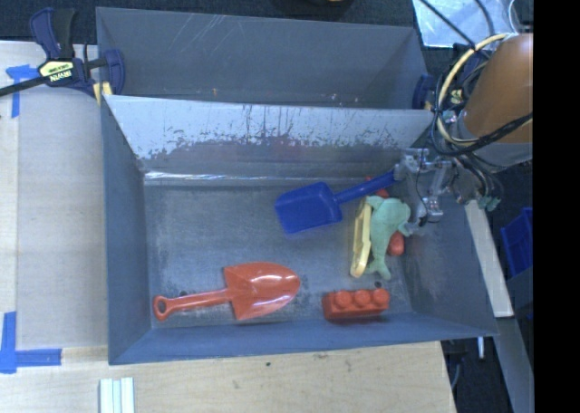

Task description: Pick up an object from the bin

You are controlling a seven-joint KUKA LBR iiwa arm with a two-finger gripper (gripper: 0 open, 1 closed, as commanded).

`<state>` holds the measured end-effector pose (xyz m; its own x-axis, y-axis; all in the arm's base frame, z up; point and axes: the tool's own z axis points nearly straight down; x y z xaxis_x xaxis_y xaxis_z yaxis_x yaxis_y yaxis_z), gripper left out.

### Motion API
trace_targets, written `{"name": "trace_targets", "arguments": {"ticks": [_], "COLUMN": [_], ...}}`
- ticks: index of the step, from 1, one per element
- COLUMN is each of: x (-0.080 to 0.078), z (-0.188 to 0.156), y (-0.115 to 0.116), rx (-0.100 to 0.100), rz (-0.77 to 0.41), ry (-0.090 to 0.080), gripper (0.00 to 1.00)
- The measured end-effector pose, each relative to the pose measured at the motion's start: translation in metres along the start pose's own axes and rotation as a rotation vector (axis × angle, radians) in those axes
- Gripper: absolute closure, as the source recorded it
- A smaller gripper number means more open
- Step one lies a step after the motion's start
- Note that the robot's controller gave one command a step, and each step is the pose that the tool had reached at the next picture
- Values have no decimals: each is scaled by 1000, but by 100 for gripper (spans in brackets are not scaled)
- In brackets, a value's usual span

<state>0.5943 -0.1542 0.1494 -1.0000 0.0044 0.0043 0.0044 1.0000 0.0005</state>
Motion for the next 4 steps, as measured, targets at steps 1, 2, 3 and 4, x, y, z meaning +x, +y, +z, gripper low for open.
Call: {"name": "trace_targets", "arguments": {"ticks": [1,2,3,4], "x": [-2,12,-10,-10], "z": [-5,-61,70,70], "y": [1,14,11,11], "rx": [1,1,3,3], "rz": [-4,-491,-481,-482], "ry": [-8,-4,-7,-7], "gripper": [0,0,100,100]}}
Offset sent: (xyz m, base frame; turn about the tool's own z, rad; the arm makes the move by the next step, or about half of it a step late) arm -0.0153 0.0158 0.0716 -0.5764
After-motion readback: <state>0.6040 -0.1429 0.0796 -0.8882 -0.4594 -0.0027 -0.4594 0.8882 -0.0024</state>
